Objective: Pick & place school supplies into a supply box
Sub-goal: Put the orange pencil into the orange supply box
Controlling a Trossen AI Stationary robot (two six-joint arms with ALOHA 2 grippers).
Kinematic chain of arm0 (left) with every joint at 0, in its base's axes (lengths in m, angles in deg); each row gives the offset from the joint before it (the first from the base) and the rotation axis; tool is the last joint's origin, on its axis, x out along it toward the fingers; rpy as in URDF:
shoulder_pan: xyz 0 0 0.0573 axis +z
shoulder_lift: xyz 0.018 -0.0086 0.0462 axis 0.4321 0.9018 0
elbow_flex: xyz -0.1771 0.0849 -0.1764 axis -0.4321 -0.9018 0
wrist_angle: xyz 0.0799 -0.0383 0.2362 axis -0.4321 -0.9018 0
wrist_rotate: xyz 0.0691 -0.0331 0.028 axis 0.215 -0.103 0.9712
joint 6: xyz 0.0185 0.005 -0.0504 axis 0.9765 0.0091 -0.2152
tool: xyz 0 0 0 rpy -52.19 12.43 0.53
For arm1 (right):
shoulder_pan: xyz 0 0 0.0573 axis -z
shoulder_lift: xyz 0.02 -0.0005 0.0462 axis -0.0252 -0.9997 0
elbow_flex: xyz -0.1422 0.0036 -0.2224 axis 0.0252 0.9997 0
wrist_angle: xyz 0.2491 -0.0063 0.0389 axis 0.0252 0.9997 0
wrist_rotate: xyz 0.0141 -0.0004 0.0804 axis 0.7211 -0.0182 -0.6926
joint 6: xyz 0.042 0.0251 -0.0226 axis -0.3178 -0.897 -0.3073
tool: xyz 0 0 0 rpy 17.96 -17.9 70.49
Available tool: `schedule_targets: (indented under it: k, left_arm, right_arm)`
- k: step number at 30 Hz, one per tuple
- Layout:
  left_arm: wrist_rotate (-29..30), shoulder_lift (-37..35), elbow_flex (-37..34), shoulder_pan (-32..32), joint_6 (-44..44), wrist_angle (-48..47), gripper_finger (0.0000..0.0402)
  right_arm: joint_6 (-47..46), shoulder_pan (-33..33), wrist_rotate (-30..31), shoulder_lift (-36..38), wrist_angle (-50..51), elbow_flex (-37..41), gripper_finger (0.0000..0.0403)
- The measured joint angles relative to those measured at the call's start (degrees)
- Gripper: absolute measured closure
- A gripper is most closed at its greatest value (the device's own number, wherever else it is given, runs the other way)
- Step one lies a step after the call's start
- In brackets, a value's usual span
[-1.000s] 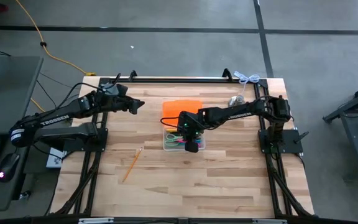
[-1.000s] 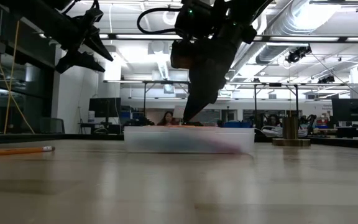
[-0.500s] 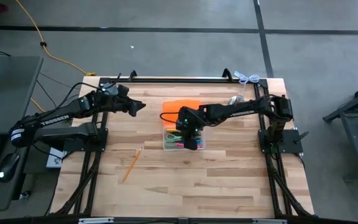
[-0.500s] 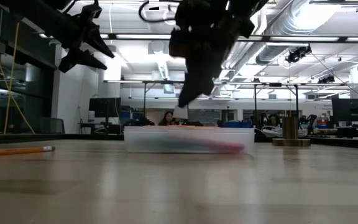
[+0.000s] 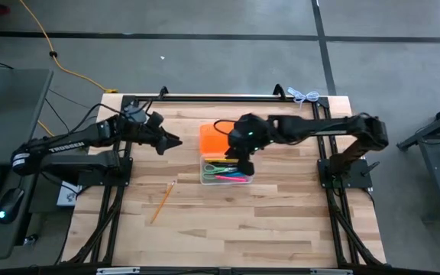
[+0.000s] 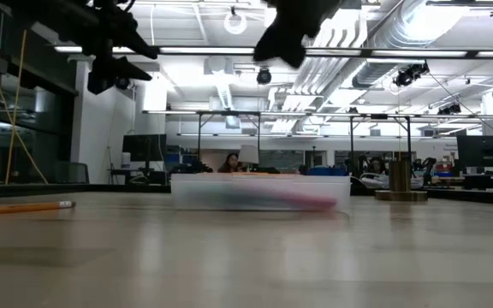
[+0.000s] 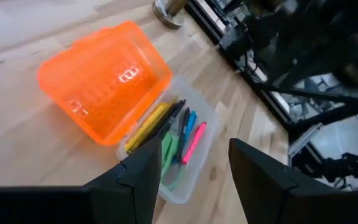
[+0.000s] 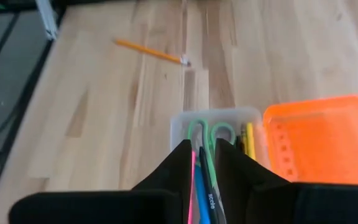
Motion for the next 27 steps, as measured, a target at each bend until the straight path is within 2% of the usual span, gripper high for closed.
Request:
schedule_targets:
  k: [11, 20, 27]
  left_arm:
    - [6.2, 0.0, 0.0, -11.6, -6.0, -2.4, 0.0186]
    - [8.8, 0.1, 0.0, -19.9, -18.5, -8.8, 0.0186]
    - [9.4, 1.4, 0.1, -24.8, -29.9, -15.3, 0.0186]
  right_arm:
    - [0.9, -0.2, 1.6, 14.9, 5.5, 0.0, 0.036]
    - [-0.9, -0.2, 7.7, 25.0, 13.6, 0.0, 0.0363]
    - [-1.9, -0.2, 9.0, 30.4, 18.4, 0.1, 0.0359]
